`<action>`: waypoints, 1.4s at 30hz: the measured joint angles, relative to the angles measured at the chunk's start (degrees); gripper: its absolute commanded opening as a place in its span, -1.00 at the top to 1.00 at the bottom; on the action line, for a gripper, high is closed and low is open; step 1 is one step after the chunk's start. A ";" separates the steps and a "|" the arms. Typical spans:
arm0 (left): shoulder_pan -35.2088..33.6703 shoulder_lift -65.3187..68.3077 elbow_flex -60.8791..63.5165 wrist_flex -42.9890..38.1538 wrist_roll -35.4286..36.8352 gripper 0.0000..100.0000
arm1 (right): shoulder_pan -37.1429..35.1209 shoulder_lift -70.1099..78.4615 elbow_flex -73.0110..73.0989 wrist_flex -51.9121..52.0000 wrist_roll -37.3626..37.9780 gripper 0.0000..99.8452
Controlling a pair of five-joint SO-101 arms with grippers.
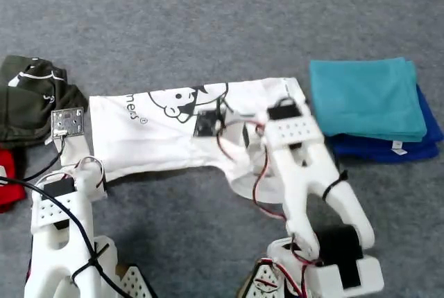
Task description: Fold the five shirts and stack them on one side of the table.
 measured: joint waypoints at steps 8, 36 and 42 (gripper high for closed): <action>0.09 0.00 0.44 0.00 0.00 0.96 | 0.00 21.01 -33.05 13.36 0.18 1.00; 1.58 0.00 0.53 0.00 0.00 0.96 | 0.09 60.66 -91.43 28.84 2.11 0.68; 1.58 0.00 0.53 0.00 0.00 0.96 | 4.22 51.78 -91.34 28.84 1.76 0.98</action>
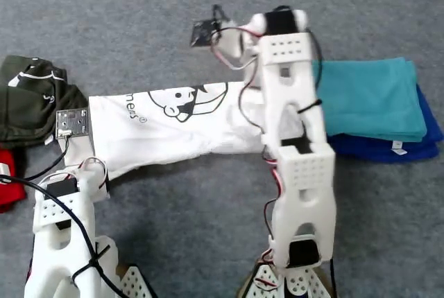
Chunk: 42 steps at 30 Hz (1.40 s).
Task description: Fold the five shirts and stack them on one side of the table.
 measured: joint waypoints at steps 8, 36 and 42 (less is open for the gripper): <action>0.00 0.00 0.00 0.00 -1.05 0.96 | 4.04 -2.64 4.31 0.00 -2.46 0.78; 0.00 0.00 0.70 0.00 -1.49 0.96 | -3.34 -42.29 83.87 -36.66 -5.71 1.00; 0.00 0.00 0.70 0.00 -1.49 0.96 | -3.34 -26.46 68.31 -45.10 -12.13 1.00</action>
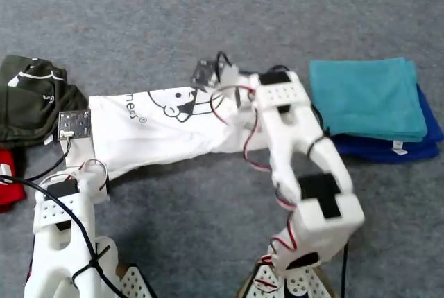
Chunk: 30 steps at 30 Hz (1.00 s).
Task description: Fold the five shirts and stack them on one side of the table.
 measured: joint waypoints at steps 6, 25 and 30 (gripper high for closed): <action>0.00 0.00 0.00 0.00 0.00 0.96 | 0.44 13.19 -16.70 4.66 -0.62 1.00; 0.35 0.00 0.00 0.00 0.00 0.96 | -4.75 14.86 -40.79 35.96 0.09 1.00; 0.53 0.00 0.00 0.18 0.00 0.96 | -10.55 24.35 -38.33 26.81 -7.47 1.00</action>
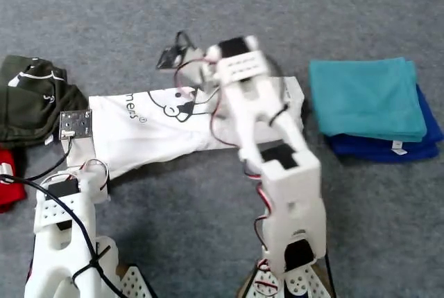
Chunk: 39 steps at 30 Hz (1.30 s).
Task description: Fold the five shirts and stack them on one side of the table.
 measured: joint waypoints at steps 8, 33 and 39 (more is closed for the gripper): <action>0.00 -0.44 -2.55 6.42 0.00 0.96 | -0.79 6.77 -6.95 4.57 -3.08 1.00; -3.69 47.21 -62.15 35.78 16.44 0.58 | 19.60 -17.85 -17.49 18.29 -8.09 1.00; 0.53 51.96 -65.14 34.64 16.44 0.58 | 21.63 -17.85 -16.26 16.35 -5.27 1.00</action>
